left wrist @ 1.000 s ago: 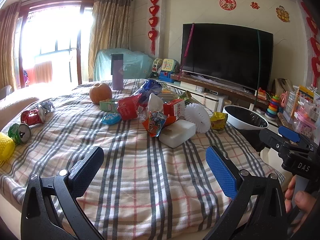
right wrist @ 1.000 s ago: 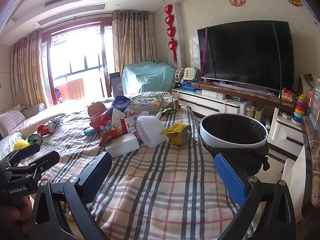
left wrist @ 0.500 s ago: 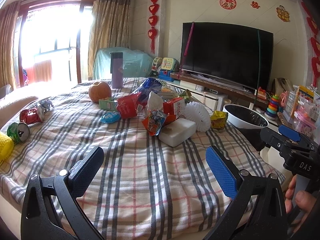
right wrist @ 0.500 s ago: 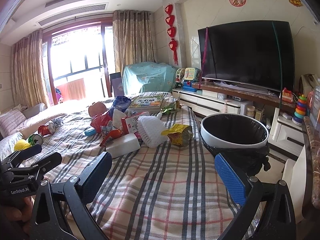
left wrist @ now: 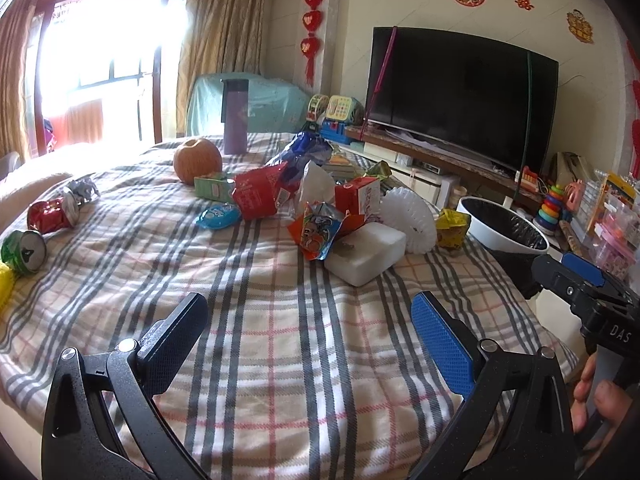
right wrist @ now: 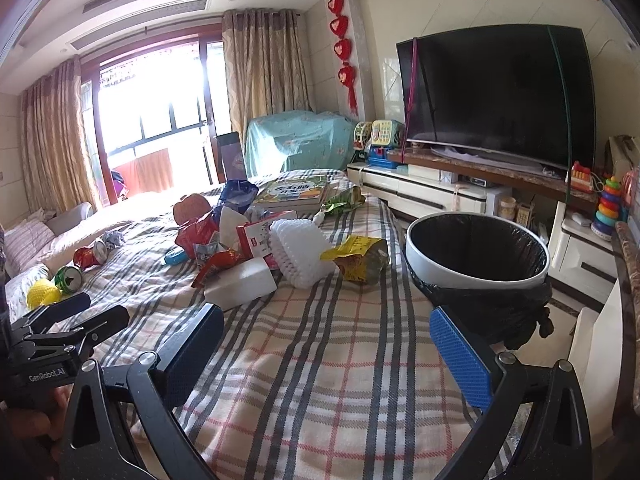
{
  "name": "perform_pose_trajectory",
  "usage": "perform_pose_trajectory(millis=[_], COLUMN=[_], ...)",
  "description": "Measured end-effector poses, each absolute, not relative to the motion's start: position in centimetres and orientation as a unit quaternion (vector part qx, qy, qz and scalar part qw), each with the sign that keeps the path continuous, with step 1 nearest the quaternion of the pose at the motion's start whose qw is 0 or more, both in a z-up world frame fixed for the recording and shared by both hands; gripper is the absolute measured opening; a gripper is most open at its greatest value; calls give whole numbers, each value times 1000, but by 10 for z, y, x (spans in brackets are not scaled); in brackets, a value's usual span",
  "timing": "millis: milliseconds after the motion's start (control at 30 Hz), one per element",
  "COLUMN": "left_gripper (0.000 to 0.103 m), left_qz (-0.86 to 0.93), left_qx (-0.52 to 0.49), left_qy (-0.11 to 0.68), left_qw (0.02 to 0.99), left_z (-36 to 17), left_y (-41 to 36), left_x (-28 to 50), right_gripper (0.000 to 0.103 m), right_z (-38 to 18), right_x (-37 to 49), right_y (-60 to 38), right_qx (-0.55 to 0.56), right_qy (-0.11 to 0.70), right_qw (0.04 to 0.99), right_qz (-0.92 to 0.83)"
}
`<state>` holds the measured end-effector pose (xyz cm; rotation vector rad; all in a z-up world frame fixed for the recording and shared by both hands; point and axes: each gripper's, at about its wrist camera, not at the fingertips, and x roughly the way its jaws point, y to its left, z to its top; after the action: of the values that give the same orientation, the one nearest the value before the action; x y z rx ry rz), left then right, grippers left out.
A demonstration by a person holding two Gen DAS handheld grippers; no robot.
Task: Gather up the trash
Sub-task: 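Grasp the orange snack bag with the left tool while the right tool grasps the yellow snack bag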
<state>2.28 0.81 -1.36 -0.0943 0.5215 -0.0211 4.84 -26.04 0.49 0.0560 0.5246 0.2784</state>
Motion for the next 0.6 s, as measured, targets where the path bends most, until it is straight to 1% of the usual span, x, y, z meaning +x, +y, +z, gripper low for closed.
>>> perform_pose_trajectory(millis=[167,267,367,433,500,600], left_gripper=[103,101,97,94,91,85], left_qz=[-10,-12,-17,-19,-21,-24], left_qx=[-45,-44,-46,-48,-49,-47], left_qy=[270,278,289,295,302,313], left_qw=[962,960,956,954,952,948], left_z=[-16,-18,-19,-19,-20,-22], left_y=[11,13,14,15,15,15], left_x=[37,46,57,65,73,85], right_gripper=[102,102,97,89,84,76], right_z=[1,-1,-3,-4,-6,-11], right_x=[64,72,82,88,96,106], right_y=[-261,-262,-261,-259,-257,-253], right_qx=[30,36,37,37,39,41], right_qy=[273,282,291,297,305,317], right_qw=[952,948,945,943,940,934], right_qz=[137,139,144,146,151,157])
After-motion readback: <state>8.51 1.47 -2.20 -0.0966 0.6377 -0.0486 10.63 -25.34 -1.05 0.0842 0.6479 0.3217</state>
